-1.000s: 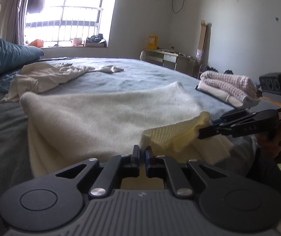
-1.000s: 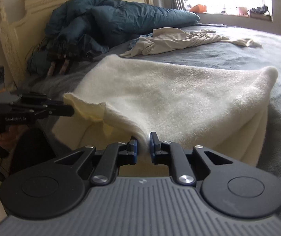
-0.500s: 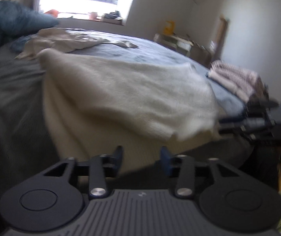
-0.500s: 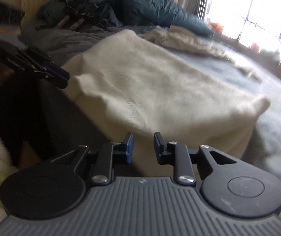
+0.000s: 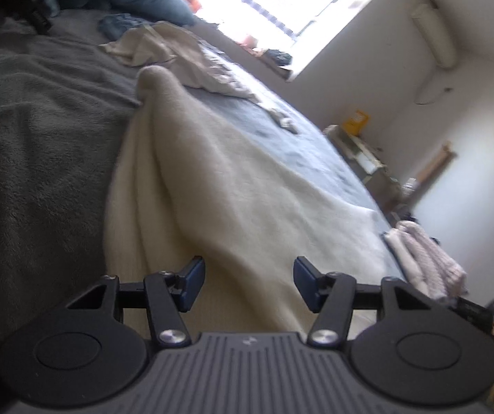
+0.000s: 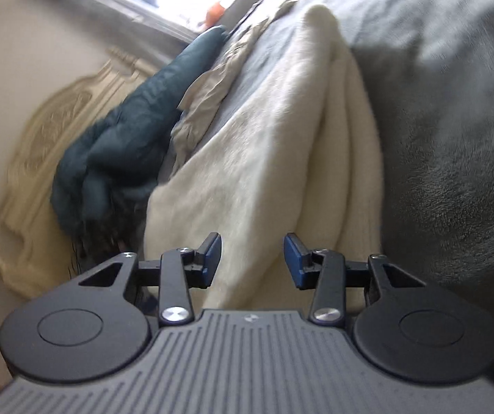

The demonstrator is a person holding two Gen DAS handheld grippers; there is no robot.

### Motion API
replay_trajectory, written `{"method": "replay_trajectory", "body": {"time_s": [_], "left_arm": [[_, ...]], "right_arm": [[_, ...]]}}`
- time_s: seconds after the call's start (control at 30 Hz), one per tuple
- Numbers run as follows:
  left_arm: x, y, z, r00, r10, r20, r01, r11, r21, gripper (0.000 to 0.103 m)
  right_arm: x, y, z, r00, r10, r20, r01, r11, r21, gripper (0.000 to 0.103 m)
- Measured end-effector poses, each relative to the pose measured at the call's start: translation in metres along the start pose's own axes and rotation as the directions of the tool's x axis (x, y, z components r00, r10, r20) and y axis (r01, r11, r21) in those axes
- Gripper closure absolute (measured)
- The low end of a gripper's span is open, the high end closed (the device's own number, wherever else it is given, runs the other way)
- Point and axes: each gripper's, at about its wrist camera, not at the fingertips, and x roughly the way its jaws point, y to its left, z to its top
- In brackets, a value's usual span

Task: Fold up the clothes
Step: 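Lower the folded neck end onto the fleece body with both tools, then open both tools to release the folded fleece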

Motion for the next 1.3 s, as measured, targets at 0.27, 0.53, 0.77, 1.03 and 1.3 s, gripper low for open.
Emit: {"method": "replay_trajectory", "body": {"time_s": [0.27, 0.53, 0.77, 1.03, 1.3], "left_arm": [[0.024, 0.001, 0.006, 0.999, 0.033, -0.006, -0.033, 0.999, -0.041, 0.059], [0.03, 0.006, 0.006, 0.999, 0.05, 0.004, -0.049, 0.997, -0.058, 0.081], [0.02, 0.002, 0.002, 0.999, 0.041, 0.026, -0.04, 0.999, -0.03, 0.092], [0.02, 0.007, -0.004, 0.998, 0.058, 0.001, -0.058, 0.998, -0.006, 0.092], [0.002, -0.002, -0.011, 0.993, 0.106, 0.047, -0.11, 0.99, 0.093, 0.064]], "right_arm": [[0.022, 0.003, -0.002, 1.0, 0.002, -0.002, -0.002, 1.0, 0.002, 0.063], [0.027, -0.004, -0.001, 1.0, -0.011, -0.005, 0.011, 0.999, 0.034, 0.07], [0.026, 0.006, -0.004, 0.999, -0.038, 0.02, 0.038, 0.999, 0.001, 0.089], [0.029, -0.007, -0.013, 0.998, -0.058, 0.004, 0.058, 0.998, 0.007, 0.089], [0.016, -0.005, -0.016, 0.999, -0.046, -0.009, 0.045, 0.995, -0.087, 0.081]]}}
